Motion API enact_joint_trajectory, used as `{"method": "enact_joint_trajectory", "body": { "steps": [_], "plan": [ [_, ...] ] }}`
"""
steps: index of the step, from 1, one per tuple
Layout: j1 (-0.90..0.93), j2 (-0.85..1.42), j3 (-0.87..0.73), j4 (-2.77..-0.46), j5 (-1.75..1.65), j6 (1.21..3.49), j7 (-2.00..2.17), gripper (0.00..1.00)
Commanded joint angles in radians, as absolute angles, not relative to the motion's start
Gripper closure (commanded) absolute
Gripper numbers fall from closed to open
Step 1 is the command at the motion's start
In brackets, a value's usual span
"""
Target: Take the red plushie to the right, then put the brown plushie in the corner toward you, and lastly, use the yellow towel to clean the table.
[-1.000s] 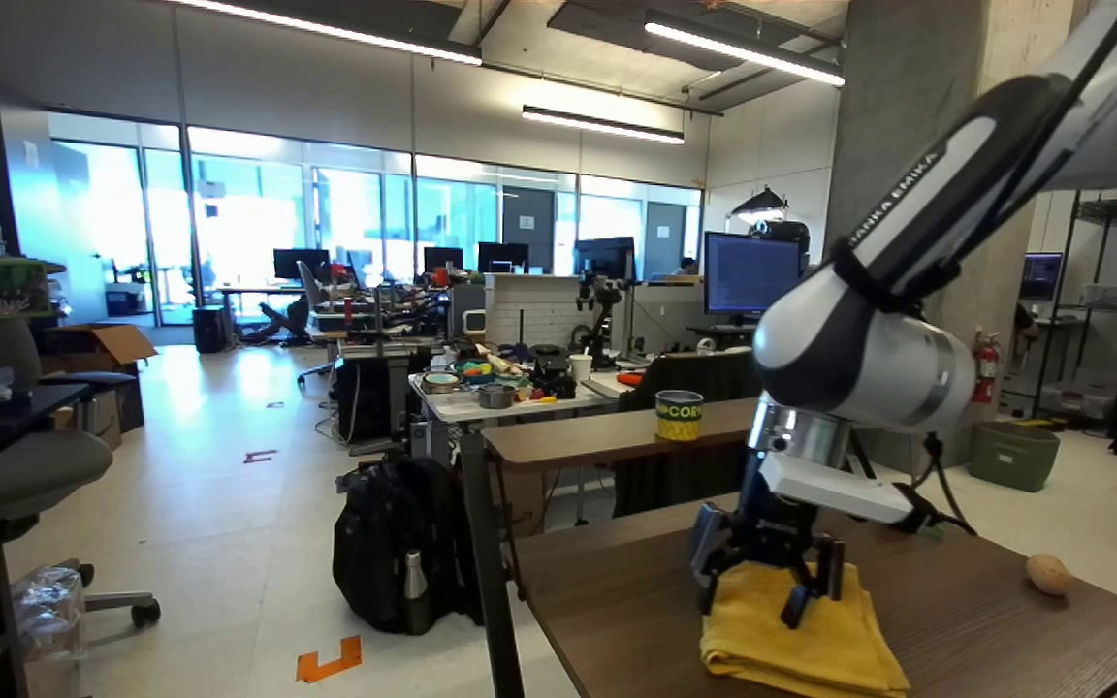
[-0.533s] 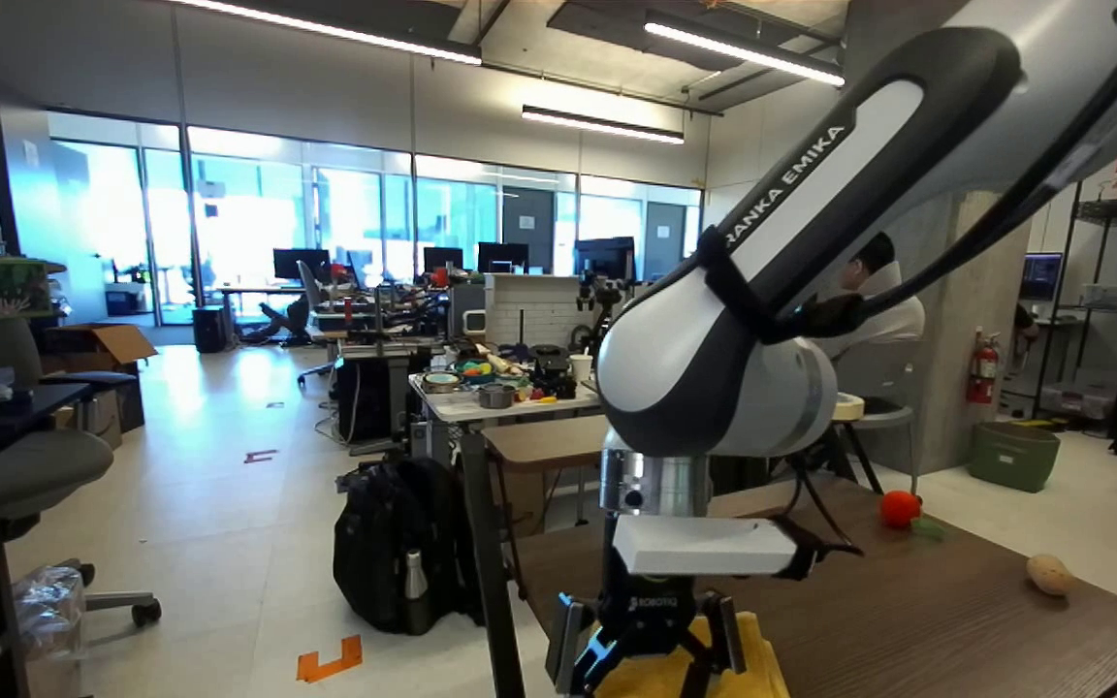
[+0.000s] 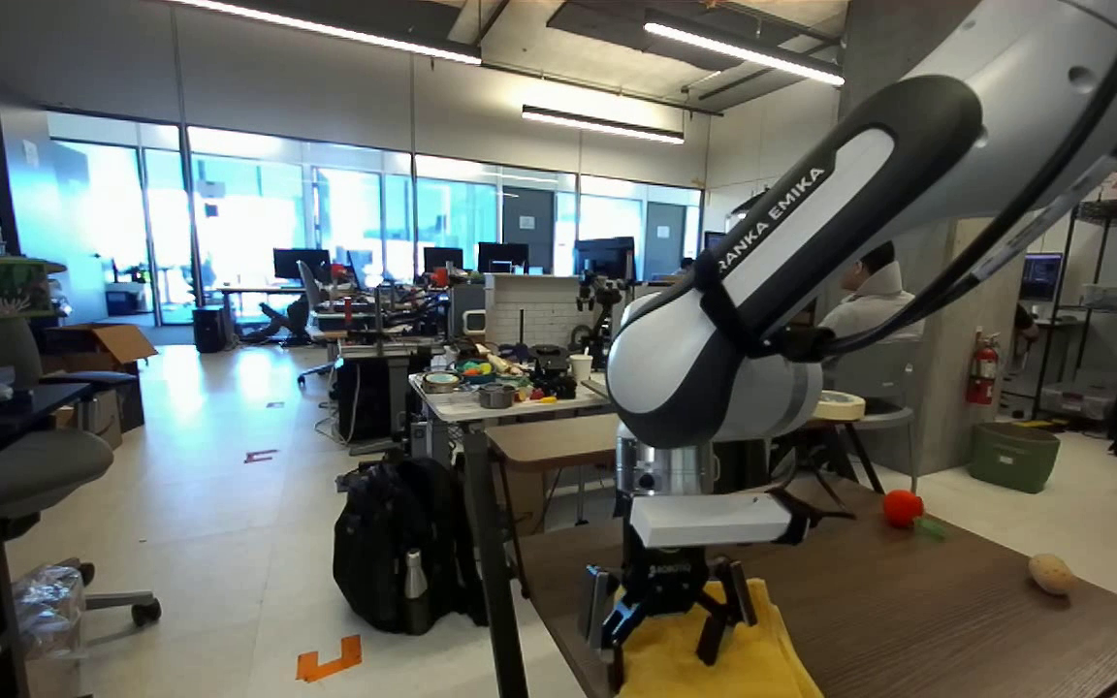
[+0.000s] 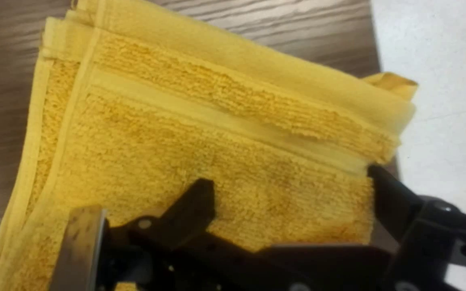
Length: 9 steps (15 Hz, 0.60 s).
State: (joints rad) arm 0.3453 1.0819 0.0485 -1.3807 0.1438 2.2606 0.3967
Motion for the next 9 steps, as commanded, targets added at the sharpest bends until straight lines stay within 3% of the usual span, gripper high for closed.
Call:
{"method": "enact_joint_trajectory", "body": {
  "steps": [1,9],
  "plan": [
    [0.249,1.091,-0.001,-1.416,0.147,2.307,0.398,0.0],
    [0.022,1.085,0.035,-1.496,0.271,2.456,0.32,0.0]
  ]
}}
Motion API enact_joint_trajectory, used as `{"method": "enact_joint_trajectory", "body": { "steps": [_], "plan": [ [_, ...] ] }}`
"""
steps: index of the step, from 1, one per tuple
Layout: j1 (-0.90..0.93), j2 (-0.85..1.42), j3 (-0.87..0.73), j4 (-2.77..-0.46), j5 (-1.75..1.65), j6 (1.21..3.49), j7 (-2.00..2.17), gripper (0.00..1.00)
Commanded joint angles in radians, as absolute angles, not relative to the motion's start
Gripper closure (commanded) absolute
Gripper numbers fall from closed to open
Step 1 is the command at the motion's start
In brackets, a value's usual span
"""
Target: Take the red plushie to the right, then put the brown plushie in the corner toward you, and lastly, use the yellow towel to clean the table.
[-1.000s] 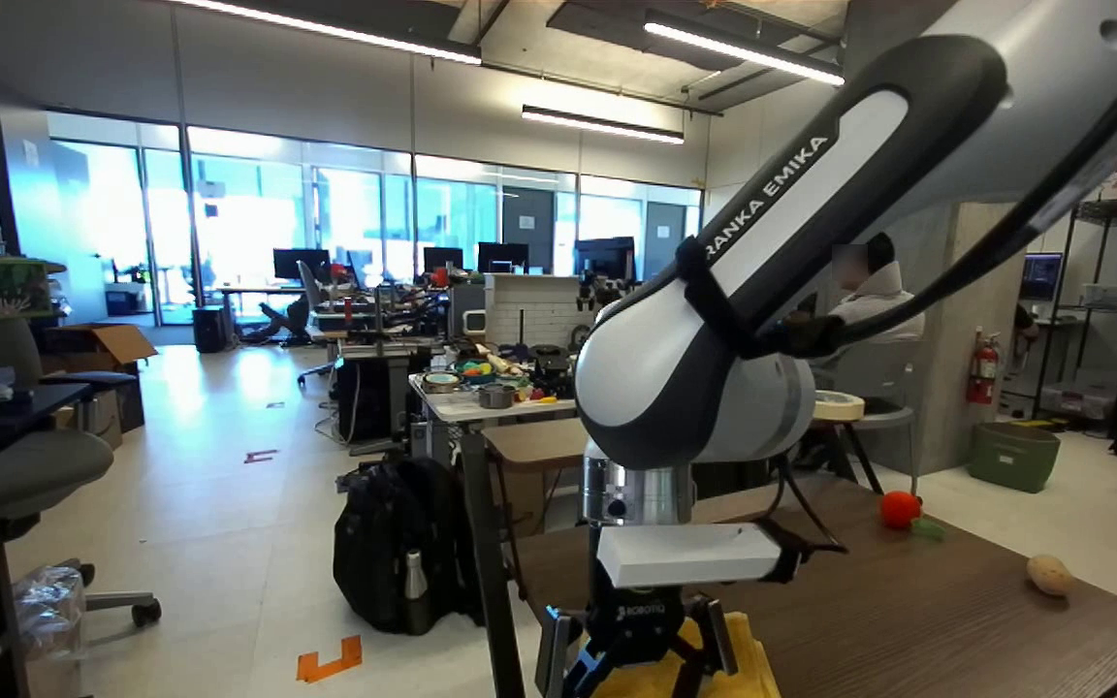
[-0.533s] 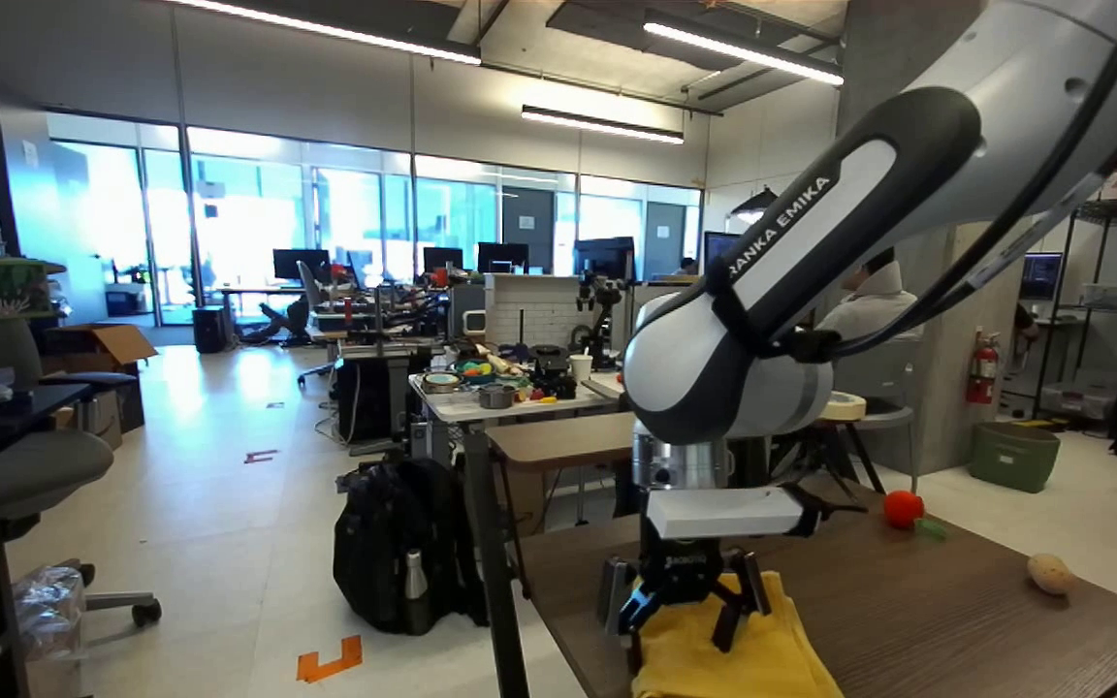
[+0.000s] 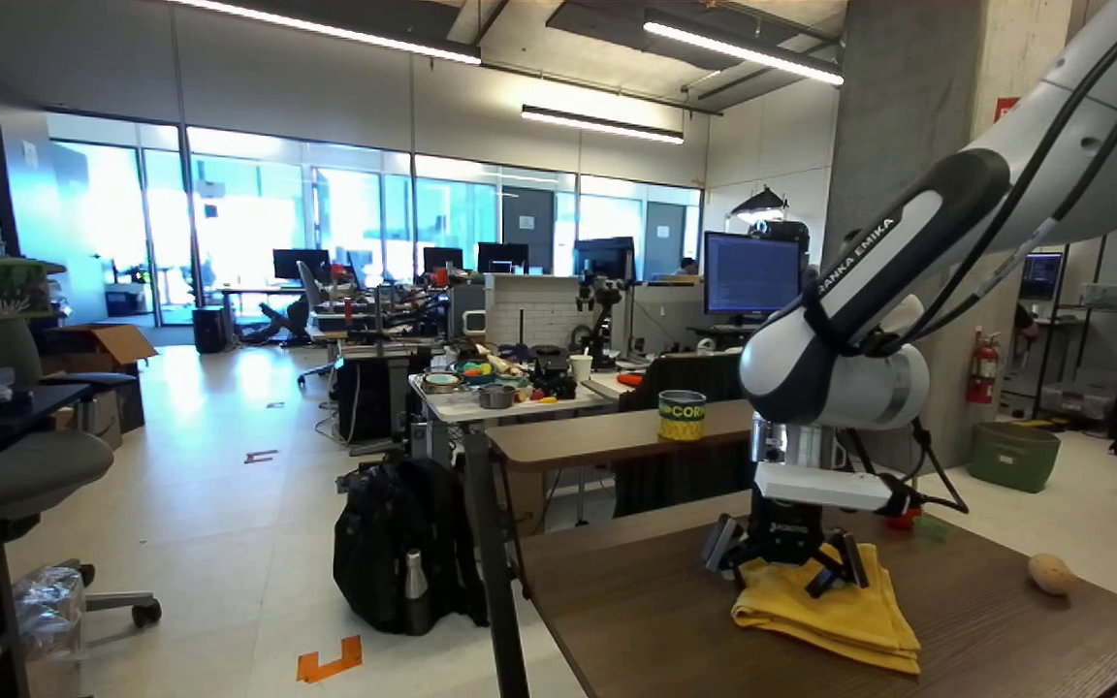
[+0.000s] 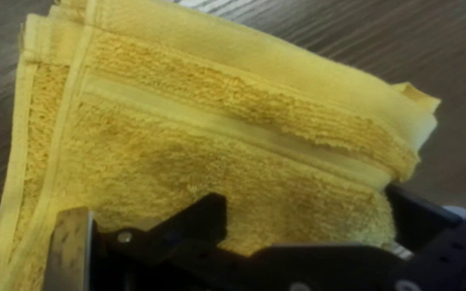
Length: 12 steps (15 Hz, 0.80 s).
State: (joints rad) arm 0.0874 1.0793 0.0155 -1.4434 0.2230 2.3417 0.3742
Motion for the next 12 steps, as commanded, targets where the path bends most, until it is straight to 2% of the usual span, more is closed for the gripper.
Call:
{"method": "enact_joint_trajectory", "body": {
  "steps": [1,7,12],
  "plan": [
    [0.019,1.045,0.045,-1.535,0.286,2.481,0.306,0.0],
    [0.027,0.742,0.036,-1.811,0.268,2.578,0.253,0.0],
    [0.064,0.648,-0.043,-1.921,0.218,2.566,0.328,0.0]
  ]
}}
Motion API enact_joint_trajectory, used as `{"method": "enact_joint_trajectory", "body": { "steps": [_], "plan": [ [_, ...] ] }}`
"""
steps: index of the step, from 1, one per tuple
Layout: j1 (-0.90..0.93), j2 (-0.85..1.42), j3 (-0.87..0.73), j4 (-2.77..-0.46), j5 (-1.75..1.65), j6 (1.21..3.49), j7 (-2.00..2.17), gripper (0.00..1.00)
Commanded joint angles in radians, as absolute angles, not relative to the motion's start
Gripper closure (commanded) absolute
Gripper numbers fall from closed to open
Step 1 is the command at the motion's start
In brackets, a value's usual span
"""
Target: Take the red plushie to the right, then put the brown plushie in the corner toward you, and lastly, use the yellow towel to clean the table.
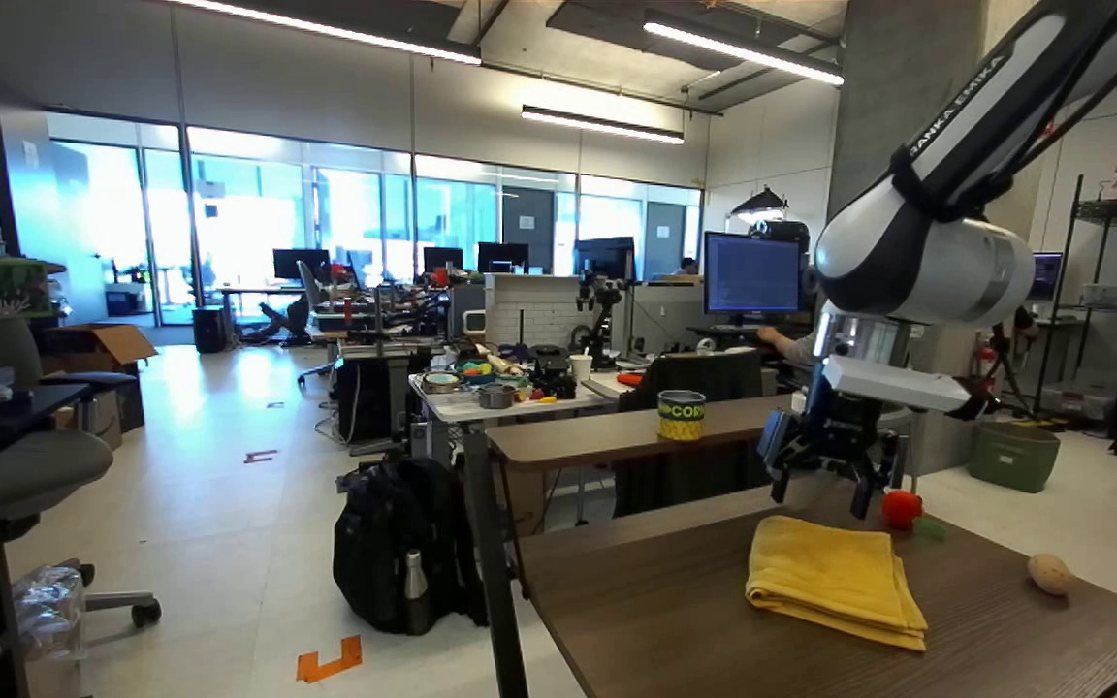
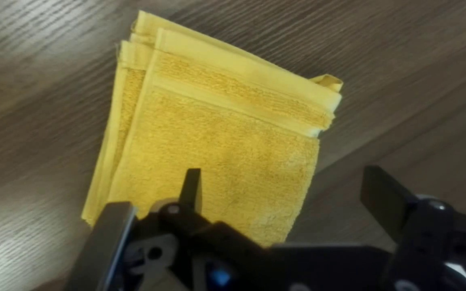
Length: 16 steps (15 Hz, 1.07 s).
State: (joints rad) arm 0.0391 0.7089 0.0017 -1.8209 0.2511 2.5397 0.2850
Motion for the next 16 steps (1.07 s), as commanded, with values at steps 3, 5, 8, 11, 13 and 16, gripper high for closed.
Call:
{"method": "enact_joint_trajectory", "body": {
  "steps": [3,5,8,11,13,16],
  "plan": [
    [0.054,0.695,-0.061,-1.934,0.205,2.605,0.336,0.0],
    [0.049,0.759,-0.066,-1.918,0.21,2.682,0.332,0.0],
    [0.027,0.861,-0.03,-1.873,0.253,2.836,0.32,0.0],
    [0.03,0.859,-0.026,-1.894,0.25,2.836,0.315,0.0],
    [0.029,0.878,-0.016,-1.876,0.26,2.853,0.315,0.0],
    [0.078,0.924,-0.077,-1.832,0.233,2.847,0.351,0.0]
  ]
}}
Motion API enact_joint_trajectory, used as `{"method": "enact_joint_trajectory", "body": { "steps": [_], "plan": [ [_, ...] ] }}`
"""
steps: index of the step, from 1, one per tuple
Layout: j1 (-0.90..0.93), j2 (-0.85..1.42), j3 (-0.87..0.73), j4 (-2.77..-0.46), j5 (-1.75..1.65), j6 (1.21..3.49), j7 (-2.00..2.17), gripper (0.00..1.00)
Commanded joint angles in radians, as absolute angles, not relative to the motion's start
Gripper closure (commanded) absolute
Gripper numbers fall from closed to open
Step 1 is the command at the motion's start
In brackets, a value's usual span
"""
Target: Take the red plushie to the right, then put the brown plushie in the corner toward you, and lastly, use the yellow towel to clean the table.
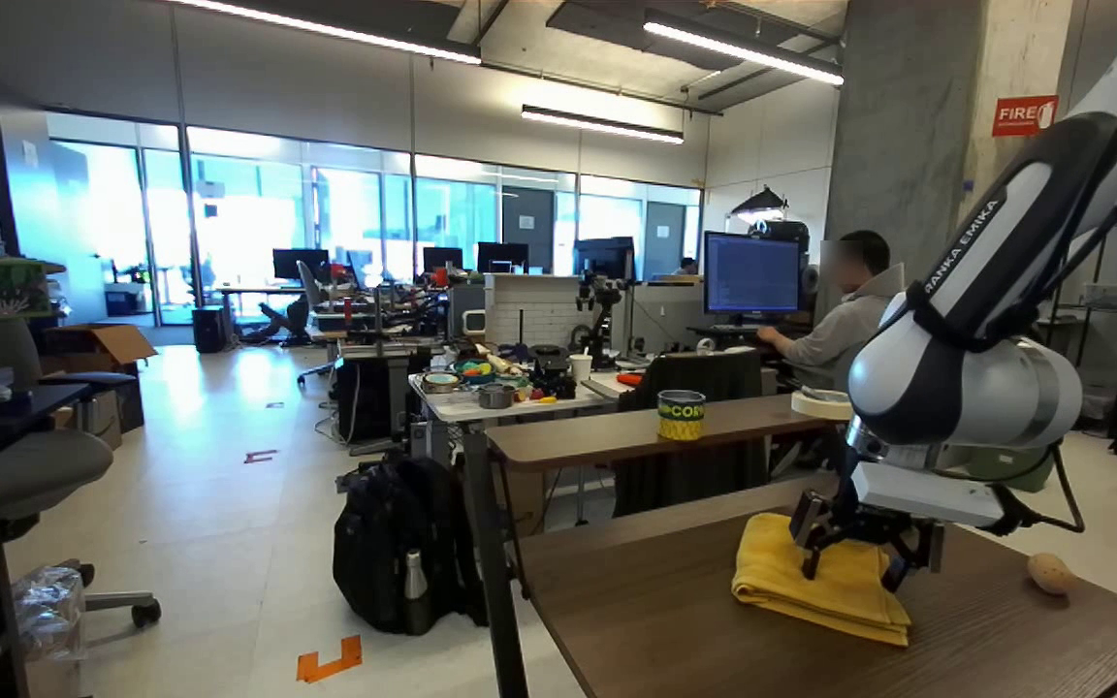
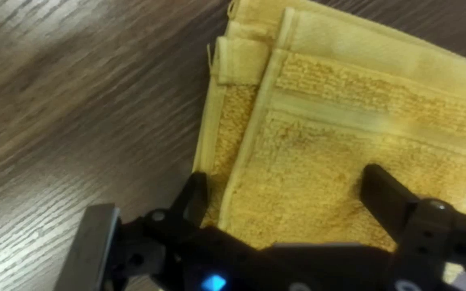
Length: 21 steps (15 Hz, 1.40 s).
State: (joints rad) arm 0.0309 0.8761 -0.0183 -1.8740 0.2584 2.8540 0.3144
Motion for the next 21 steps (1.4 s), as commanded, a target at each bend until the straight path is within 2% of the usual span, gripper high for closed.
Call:
{"method": "enact_joint_trajectory", "body": {
  "steps": [1,6,12,21],
  "plan": [
    [0.1,0.963,-0.12,-1.797,0.229,2.845,0.39,0.0],
    [0.121,1.145,-0.257,-1.615,0.26,2.829,0.571,0.0],
    [0.164,1.181,-0.208,-1.454,0.261,2.765,0.701,0.0],
    [0.302,1.262,-0.069,-1.228,0.179,2.53,0.747,0.0]
  ]
}}
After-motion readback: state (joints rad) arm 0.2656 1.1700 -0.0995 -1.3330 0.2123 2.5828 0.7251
